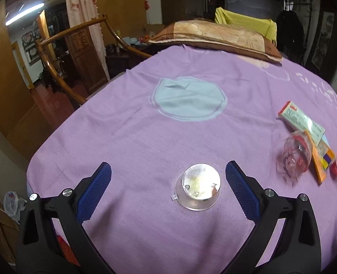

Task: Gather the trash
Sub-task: 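Grasp the clear cup with the left tool while the right tool grasps the red-food container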

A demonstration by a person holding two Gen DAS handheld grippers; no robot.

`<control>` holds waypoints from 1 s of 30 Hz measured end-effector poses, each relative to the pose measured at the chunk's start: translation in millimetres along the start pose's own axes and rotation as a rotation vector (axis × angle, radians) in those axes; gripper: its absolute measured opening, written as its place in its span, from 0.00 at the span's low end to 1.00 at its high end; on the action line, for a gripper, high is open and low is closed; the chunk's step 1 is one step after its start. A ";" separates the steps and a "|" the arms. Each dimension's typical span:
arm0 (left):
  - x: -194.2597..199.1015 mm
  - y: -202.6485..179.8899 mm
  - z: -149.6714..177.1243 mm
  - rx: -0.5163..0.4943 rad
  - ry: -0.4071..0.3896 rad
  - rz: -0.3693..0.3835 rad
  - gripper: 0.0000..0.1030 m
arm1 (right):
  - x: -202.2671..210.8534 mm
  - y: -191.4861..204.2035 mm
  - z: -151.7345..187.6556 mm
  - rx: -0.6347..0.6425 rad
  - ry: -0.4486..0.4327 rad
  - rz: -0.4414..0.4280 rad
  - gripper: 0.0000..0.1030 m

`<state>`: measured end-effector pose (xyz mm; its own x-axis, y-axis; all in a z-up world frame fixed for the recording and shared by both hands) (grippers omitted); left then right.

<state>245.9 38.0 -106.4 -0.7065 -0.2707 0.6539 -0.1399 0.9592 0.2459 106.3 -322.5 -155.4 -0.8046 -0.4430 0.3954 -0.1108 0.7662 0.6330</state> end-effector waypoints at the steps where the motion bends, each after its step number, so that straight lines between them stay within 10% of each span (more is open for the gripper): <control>1: 2.4 -1.2 0.4 -0.003 -0.005 0.013 0.93 | 0.2 0.4 0.6 -0.001 -0.001 -0.001 0.94; 18: -53.4 -41.3 28.3 -0.065 0.209 0.107 0.93 | -6.0 -5.5 2.4 -0.042 0.023 -0.006 0.94; 30: -54.2 -44.7 30.8 -0.114 0.200 0.088 0.94 | -15.3 -13.6 4.1 -0.085 0.071 0.009 0.94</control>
Point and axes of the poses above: each gripper's, at about its wrist camera, not at the fingertips, and x roughly against the way its jaws point, y to its left, z to its underside, the point moved 8 cm from there along -x, roughly the way its jaws point, and after that the axes turned 13 degrees about -z, right-handed, at the moved point
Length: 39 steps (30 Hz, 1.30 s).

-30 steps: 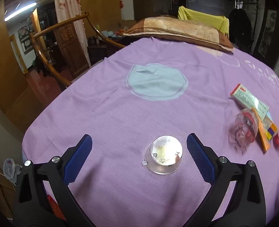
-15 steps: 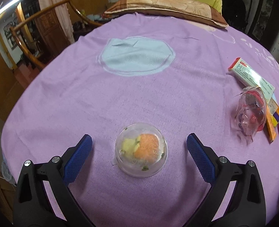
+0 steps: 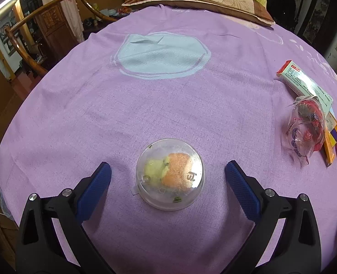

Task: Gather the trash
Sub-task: 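Grasp the clear cup with the left tool while the right tool grasps the red-food container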

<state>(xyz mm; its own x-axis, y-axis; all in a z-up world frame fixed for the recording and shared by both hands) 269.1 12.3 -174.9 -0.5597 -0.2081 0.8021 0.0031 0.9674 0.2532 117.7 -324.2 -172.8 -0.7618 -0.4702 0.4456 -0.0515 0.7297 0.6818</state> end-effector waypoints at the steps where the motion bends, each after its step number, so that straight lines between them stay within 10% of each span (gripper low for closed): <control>1: 0.3 0.7 -0.1 0.000 0.000 0.000 0.94 | -2.8 -1.3 -0.5 0.002 0.019 0.023 0.94; 20: 0.4 -0.1 -0.3 -0.001 -0.001 0.001 0.94 | -72.3 -10.9 -57.2 0.208 0.131 0.320 0.91; 23: 0.3 0.0 -0.4 -0.001 -0.001 0.002 0.94 | -79.6 -11.4 -58.6 0.238 0.145 0.320 0.83; 25: 0.3 0.1 -0.5 0.000 -0.001 0.003 0.94 | -81.5 -8.8 -55.4 0.252 0.159 0.303 0.55; 34: 6.1 0.9 0.7 0.024 -0.015 0.036 0.91 | -66.0 -2.5 -57.7 0.225 0.124 0.279 0.55; 39: 12.1 4.0 5.6 0.016 -0.048 0.018 0.74 | -63.1 -5.0 -56.2 0.197 0.128 0.267 0.55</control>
Point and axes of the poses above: each gripper's, at about its wrist camera, not at the fingertips, and x roughly against the way its jaws point, y to its left, z to its underside, the point moved 8 cm from there along -x, roughly the way its jaws point, and after that the axes turned 13 degrees about -z, right-handed, at the moved point
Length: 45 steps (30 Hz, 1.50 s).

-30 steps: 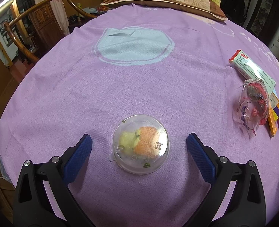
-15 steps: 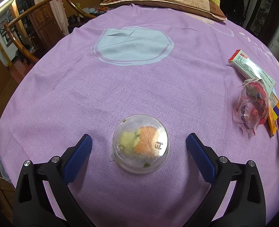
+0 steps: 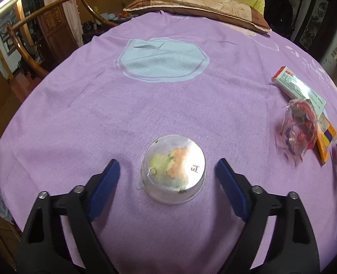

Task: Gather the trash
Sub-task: 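Grasp the clear cup with the left tool while the right tool grasps the red-food container, then carry cup and container to the red wastebasket and release both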

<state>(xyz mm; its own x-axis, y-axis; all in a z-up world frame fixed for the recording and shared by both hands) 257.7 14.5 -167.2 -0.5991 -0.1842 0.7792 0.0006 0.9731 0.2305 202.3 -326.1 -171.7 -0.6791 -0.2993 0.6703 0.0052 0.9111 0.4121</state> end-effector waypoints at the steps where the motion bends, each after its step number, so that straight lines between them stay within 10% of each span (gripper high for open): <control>1: 2.2 -0.1 2.5 -0.016 -0.017 -0.014 0.72 | 1.3 0.9 0.1 -0.001 -0.002 -0.006 0.55; 6: 7.9 0.8 3.8 -0.010 -0.057 0.004 0.55 | 8.3 8.5 -1.2 0.016 -0.021 -0.024 0.55; 12: 20.2 6.8 2.1 0.053 -0.060 0.100 0.55 | 26.0 16.8 -5.9 0.053 -0.085 -0.019 0.55; 27: 91.5 71.0 24.9 0.133 -0.162 0.074 0.55 | 66.3 49.6 20.1 0.046 -0.149 -0.166 0.55; 45: 77.6 220.5 144.1 0.348 -0.081 -0.061 0.57 | 65.6 191.8 53.4 0.256 -0.086 -0.308 0.54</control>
Point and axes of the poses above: each gripper's, at about its wrist camera, not at the fingertips, and x roughly against the way its jaws point, y to its left, z to its underside, the point moved 8 cm from there along -x, roughly the way its jaws point, and after that the axes turned 13 degrees about -z, right-handed, at the moved point
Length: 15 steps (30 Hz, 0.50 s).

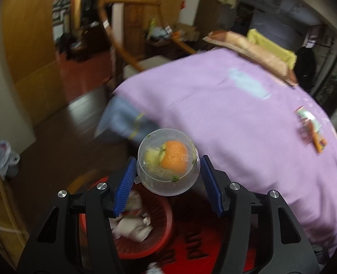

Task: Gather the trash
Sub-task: 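Carry cup and container to the red wastebasket and release both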

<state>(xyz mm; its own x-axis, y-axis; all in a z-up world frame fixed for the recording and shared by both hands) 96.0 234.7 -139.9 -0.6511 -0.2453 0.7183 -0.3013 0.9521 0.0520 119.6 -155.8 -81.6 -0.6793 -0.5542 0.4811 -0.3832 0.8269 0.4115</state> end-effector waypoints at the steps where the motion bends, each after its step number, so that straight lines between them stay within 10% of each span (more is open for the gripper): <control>1: -7.6 10.5 8.0 -0.002 0.020 -0.029 0.62 | -7.8 11.8 1.7 0.014 0.016 -0.015 0.54; 3: -18.0 24.5 19.8 0.001 0.039 -0.085 0.86 | -20.2 29.9 4.2 0.036 0.044 -0.039 0.54; 15: -37.8 109.6 45.5 0.093 0.026 -0.221 0.93 | -103.5 154.6 32.3 0.187 0.242 -0.192 0.54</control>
<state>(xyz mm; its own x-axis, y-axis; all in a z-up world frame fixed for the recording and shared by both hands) 55.8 340.1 -192.9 -0.5446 -0.4397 0.7142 -0.4979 0.8547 0.1466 110.4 32.4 -92.8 -0.4249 -0.6890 0.5871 -0.6124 0.6964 0.3742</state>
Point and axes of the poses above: each gripper's, at about its wrist camera, not at the fingertips, and x roughly against the way its jaws point, y to its left, z to its underside, the point moved 8 cm from there along -x, roughly the way its jaws point, and after that the axes turned 13 degrees about -z, right-handed, at the moved point
